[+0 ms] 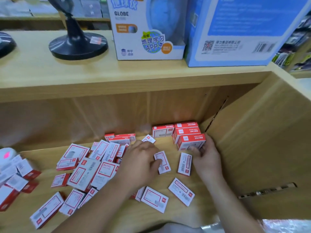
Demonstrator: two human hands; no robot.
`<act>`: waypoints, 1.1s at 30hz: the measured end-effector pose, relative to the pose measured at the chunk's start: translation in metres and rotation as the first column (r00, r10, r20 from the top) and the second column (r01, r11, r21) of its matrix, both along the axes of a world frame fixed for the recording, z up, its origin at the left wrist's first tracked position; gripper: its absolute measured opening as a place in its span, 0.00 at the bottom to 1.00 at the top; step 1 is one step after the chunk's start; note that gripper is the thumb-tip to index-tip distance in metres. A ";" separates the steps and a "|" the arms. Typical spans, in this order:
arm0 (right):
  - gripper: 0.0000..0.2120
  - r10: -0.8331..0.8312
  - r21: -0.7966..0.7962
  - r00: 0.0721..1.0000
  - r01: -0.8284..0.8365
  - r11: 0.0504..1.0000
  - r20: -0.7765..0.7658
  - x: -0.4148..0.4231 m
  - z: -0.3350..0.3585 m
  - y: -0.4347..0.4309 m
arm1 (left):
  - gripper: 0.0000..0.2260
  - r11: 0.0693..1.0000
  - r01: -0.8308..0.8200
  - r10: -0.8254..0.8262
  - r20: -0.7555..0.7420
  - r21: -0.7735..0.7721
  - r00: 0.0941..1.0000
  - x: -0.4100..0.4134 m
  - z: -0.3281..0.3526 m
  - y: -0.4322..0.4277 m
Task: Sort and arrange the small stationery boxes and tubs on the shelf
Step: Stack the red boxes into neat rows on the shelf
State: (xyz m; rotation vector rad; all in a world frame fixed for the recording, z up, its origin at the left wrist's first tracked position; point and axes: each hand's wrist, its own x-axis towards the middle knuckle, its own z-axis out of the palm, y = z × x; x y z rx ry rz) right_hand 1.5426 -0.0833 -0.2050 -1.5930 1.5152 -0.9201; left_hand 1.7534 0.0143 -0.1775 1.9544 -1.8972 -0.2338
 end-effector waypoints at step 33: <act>0.19 0.359 -0.270 0.917 -0.394 0.878 -0.171 0.042 0.043 0.108 | 0.18 0.957 -0.228 0.200 -0.161 -0.181 0.966 0.061 -0.018 0.151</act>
